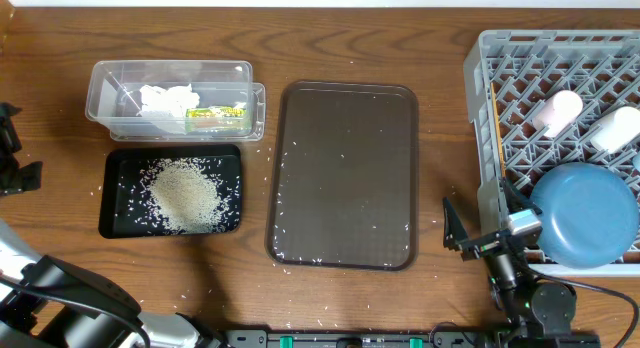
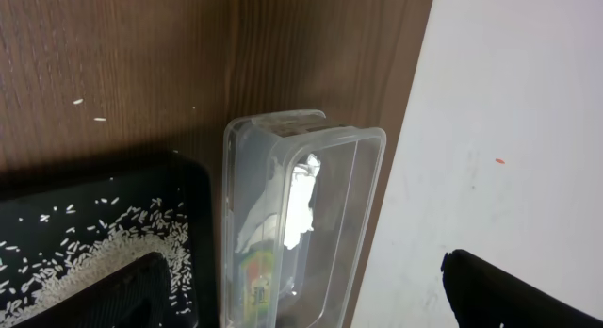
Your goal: Sort waste into correct bins and load items into the dishwasher rack
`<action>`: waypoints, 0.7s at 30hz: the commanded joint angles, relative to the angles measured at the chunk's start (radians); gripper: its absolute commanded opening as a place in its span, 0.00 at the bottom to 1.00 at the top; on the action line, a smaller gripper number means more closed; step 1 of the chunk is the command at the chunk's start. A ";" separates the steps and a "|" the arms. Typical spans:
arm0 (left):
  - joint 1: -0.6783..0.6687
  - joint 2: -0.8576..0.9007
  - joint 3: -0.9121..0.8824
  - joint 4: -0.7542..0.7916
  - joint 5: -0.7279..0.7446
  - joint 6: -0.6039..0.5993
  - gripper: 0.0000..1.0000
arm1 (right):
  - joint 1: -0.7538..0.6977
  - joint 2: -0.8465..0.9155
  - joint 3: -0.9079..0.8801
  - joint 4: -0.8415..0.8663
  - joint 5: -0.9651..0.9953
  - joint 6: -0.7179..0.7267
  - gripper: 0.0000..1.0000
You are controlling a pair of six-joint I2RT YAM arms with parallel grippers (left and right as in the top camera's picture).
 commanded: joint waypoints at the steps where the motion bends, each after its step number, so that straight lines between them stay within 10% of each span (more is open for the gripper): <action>1: 0.002 -0.003 0.002 -0.002 0.009 0.010 0.95 | -0.019 -0.007 -0.002 -0.051 0.105 -0.042 0.99; 21: 0.002 -0.003 0.002 -0.002 0.009 0.010 0.95 | -0.019 -0.006 -0.002 -0.146 0.147 -0.045 0.99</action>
